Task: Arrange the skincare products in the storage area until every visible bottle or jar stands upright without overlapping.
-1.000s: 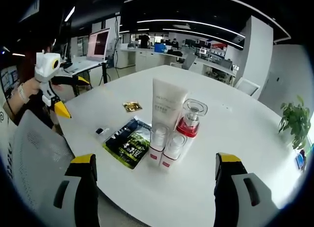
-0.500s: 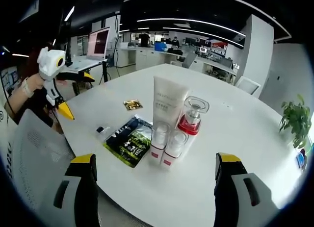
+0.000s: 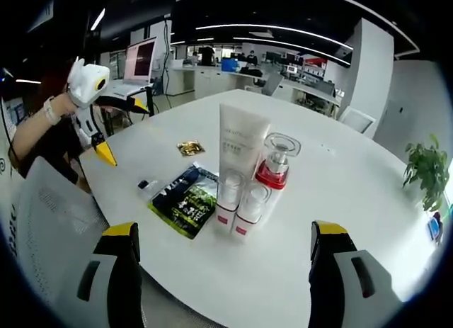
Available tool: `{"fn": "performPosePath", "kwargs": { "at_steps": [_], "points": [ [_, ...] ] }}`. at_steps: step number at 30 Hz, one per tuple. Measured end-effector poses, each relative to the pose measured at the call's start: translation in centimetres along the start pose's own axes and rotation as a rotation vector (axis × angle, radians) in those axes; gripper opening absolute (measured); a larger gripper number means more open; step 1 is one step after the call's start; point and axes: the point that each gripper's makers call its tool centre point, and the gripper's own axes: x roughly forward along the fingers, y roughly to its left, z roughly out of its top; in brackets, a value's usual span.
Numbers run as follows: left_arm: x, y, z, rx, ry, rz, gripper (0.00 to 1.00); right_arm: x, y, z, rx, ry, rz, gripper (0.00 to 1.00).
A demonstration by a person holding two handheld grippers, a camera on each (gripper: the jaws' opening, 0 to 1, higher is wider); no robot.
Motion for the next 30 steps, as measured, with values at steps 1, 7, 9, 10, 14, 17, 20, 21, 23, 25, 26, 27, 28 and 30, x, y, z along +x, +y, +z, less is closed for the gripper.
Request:
{"fn": "performPosePath", "kwargs": {
  "at_steps": [1,7,9,10,14,17,20,21,23,25,26,27,28,30],
  "points": [
    [0.1,0.1,0.3,0.017,-0.002,-0.008,0.92,0.0,-0.1,0.0,0.0,0.001,-0.004,1.0],
    [0.9,1.5,0.9,0.121,0.025,-0.011,0.85,0.0,-0.5,0.0,0.008,-0.001,-0.013,1.0],
    [1.1,1.8,1.1,0.137,0.022,-0.023,0.84,0.1,-0.6,-0.1,0.008,0.003,-0.015,1.0],
    [1.2,2.2,1.3,0.148,0.02,-0.03,0.83,0.1,-0.6,-0.1,0.01,0.004,-0.016,1.0],
    [2.0,3.0,1.7,0.195,0.018,-0.057,0.8,0.2,-0.6,-0.2,0.015,0.006,-0.015,1.0],
    [2.6,3.3,1.8,0.222,0.023,-0.084,0.75,0.3,-0.5,-0.2,0.017,0.007,-0.013,1.0],
    [3.2,3.5,1.9,0.243,0.027,-0.107,0.74,0.3,-0.5,-0.3,0.021,0.008,-0.014,1.0],
    [3.6,3.6,1.9,0.25,0.033,-0.121,0.74,0.3,-0.5,-0.3,0.024,0.008,-0.015,1.0],
    [4.0,3.7,1.9,0.272,0.044,-0.133,0.71,0.3,-0.6,-0.4,0.027,0.009,-0.017,1.0],
    [4.4,3.9,1.9,0.293,0.054,-0.141,0.68,0.2,-0.7,-0.5,0.03,0.011,-0.021,1.0],
    [4.6,4.0,1.9,0.297,0.059,-0.147,0.68,0.2,-0.8,-0.6,0.032,0.012,-0.023,1.0],
    [4.8,4.1,1.9,0.299,0.064,-0.158,0.69,0.2,-0.9,-0.6,0.033,0.011,-0.024,1.0],
    [4.9,4.0,1.8,0.295,0.072,-0.172,0.7,0.2,-0.9,-0.6,0.032,0.011,-0.023,1.0],
    [5.1,3.9,1.9,0.309,0.072,-0.189,0.69,0.2,-1.0,-0.7,0.034,0.012,-0.024,1.0]
  ]
}}
